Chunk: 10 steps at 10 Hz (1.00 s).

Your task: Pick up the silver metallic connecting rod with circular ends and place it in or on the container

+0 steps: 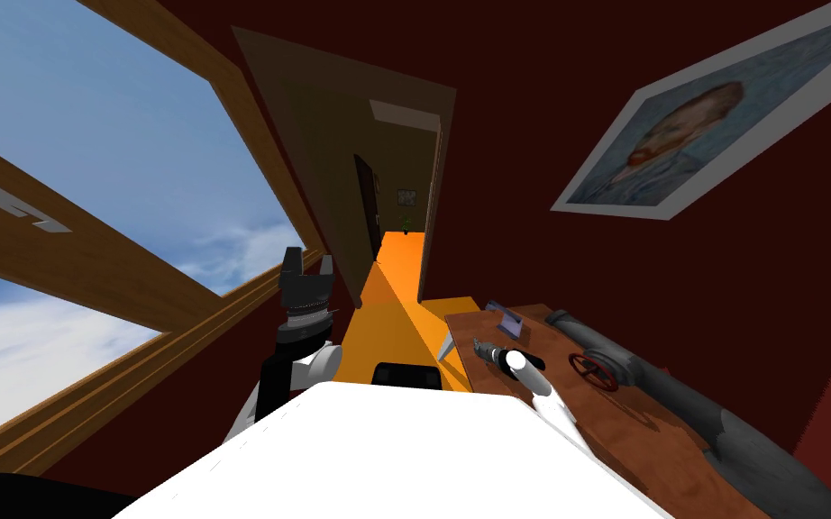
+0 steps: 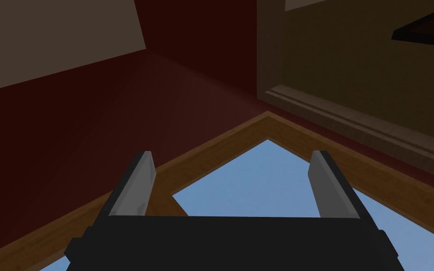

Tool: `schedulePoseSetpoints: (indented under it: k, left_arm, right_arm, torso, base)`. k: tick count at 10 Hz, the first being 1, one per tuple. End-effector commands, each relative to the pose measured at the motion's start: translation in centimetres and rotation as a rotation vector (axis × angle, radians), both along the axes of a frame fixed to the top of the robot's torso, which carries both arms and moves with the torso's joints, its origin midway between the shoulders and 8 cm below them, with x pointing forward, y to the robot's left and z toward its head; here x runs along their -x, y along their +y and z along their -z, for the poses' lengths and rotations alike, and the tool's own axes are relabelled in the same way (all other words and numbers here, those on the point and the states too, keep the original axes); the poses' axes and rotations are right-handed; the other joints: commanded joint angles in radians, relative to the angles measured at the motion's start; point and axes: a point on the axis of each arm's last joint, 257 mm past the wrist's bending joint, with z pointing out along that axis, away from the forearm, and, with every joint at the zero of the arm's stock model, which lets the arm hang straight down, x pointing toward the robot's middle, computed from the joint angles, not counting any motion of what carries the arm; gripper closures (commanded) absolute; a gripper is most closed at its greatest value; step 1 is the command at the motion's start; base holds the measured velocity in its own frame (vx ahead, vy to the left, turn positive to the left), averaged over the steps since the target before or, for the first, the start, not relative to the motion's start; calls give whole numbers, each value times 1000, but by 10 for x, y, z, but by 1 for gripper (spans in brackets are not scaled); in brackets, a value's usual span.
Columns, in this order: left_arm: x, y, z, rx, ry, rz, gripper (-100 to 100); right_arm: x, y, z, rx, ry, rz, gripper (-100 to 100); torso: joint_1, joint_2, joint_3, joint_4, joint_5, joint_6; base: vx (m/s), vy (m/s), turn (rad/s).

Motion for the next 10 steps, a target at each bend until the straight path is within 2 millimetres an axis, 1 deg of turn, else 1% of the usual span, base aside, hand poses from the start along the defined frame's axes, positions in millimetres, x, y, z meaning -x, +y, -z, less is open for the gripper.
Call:
schedulePoseSetpoints:
  k: [1, 2, 3, 4, 5, 6, 7, 10]
  left_arm:
    - [0, 0, 0, 0, 0, 0, 0]
    - [0, 0, 0, 0, 0, 0, 0]
    - [0, 0, 0, 0, 0, 0, 0]
    - [0, 0, 0, 0, 0, 0, 0]
    - [0, 0, 0, 0, 0, 0, 0]
    - [0, 0, 0, 0, 0, 0, 0]
    - [0, 0, 0, 0, 0, 0, 0]
    - [0, 0, 0, 0, 0, 0, 0]
  right_arm:
    - [0, 0, 0, 0, 0, 0, 100]
    - [0, 0, 0, 0, 0, 0, 0]
    - [1, -10, -10, -2, 1, -1, 100]
    - [1, -13, -14, -2, 2, -2, 100]
    - [2, -11, -11, 2, -1, -2, 100]
    - [3, -11, -12, 0, 1, -2, 0]
    - [-2, -26, -17, 65, -15, -30, 100]
    - [-6, -53, -23, 187, -32, -83, 100]
  torso:
    - [0, 0, 0, 0, 0, 0]
    - [0, 0, 0, 0, 0, 0]
    - [0, 0, 0, 0, 0, 0]
    - [2, 3, 1, 0, 1, 1]
    - [4, 4, 2, 1, 1, 1]
    - [2, 3, 2, 1, 0, 0]
    - [1, 1, 1, 0, 0, 0]
    - [7, -7, -4, -1, 2, -2]
  base:
    - [0, 0, 0]
    - [0, 0, 0]
    - [-43, 47, -6]
    - [-57, 61, -24]
    - [-24, 24, -14]
    - [-5, 5, 0]
    - [39, 58, 66]
    - [97, 89, 48]
